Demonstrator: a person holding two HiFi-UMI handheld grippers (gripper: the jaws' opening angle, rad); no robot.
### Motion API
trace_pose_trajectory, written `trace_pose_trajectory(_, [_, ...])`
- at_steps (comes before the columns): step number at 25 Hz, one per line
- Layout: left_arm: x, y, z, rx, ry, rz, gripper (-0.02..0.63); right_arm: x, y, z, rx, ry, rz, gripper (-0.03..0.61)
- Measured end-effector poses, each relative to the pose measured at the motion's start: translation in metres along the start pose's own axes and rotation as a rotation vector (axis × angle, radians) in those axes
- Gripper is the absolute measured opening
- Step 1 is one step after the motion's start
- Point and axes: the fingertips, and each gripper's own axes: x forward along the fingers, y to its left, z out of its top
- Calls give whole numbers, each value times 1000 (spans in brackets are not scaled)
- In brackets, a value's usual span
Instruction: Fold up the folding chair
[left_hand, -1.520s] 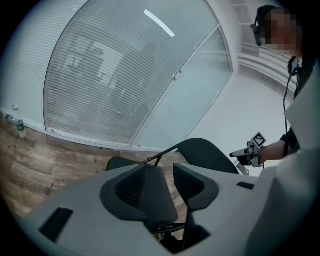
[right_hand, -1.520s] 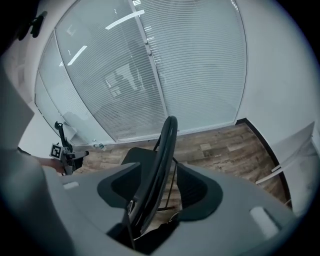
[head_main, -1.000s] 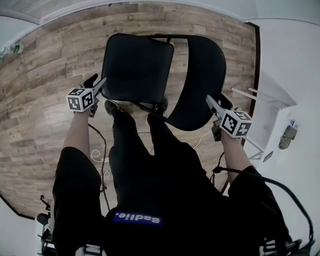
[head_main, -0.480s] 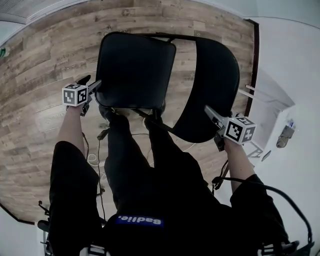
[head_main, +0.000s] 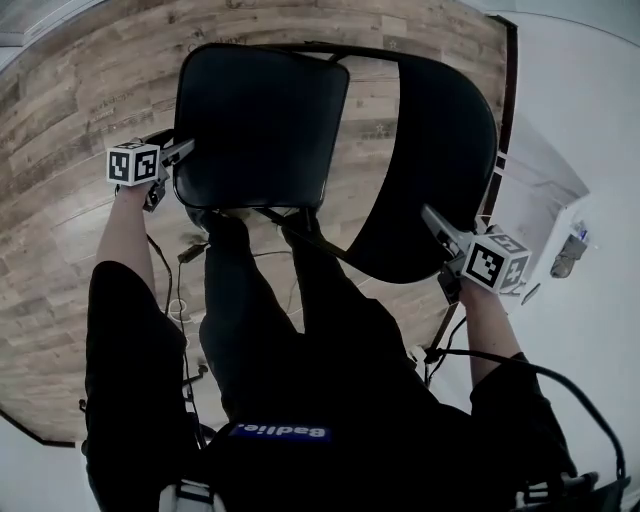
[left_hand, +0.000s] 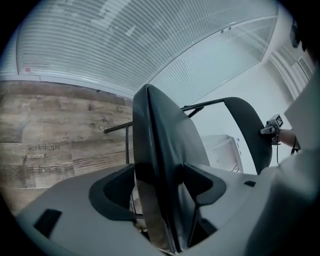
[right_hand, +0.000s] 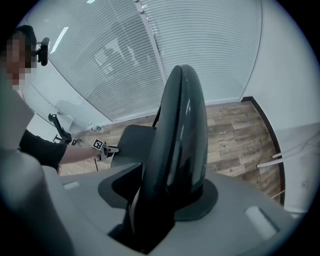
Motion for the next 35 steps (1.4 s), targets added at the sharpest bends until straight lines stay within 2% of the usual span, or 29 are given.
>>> trace_pose_trajectory(11, [26,-2,-22,-267,72,-392,290,3,-1,1,25,-19,30,169])
trace_pose_trajectory(15, [34,1,-24,-278,85,-441,290,4,-2,1,30,-33,43,163])
trace_pose_trajectory(19, [41,-12,-24,-320,34,-518,288,3,-2,1,38,-42,52,163])
trace_pose_trajectory(24, [48,-13,-19,-286,9,-495,279,3,-2,2,52,-46,65,130])
trace_pose_trajectory(29, [46,-14,-23,-309,7,-429,279,0,0,11,77,-59,128,72])
trace_pose_trajectory(35, [36,-34,-24,-307,-19,-409,281,-8,8,14,58,-56,124,69])
